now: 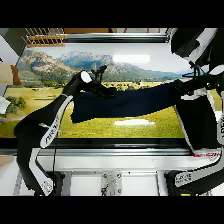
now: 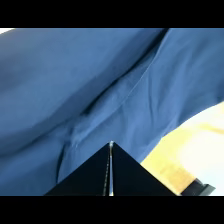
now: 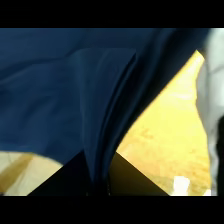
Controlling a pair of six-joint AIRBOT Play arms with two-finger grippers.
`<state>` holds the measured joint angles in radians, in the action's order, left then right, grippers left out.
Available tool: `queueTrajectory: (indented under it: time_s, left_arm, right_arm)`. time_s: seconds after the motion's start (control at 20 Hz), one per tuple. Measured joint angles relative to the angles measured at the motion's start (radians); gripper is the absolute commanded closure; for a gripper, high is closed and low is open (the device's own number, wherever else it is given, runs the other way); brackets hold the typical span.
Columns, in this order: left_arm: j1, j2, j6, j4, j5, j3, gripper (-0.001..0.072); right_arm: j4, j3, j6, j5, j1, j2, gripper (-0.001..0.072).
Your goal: Fold the clothes and pants, and hang the long-sleeved shirts on hangers.
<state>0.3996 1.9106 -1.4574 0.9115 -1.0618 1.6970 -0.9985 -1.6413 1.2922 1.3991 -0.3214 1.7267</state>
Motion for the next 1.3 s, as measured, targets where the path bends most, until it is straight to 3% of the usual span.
queueTrajectory:
  time_s: [0.5, 1.05, 1.3]
  left_arm:
    - [0.097, 0.309, -0.089, 0.002, -0.045, 0.316, 0.0702]
    - [0.090, 0.338, -0.114, 0.010, -0.056, 0.348, 0.0702]
    - [0.039, 0.271, -0.114, 0.007, -0.068, 0.318, 0.0702]
  right_arm:
    - [-0.035, -0.370, 0.097, 0.185, 0.248, -0.015, 0.0702]
    - [-0.038, -0.410, 0.108, 0.183, 0.434, -0.021, 0.0702]
    - [-0.027, -0.410, 0.112, 0.158, 0.490, -0.021, 0.0702]
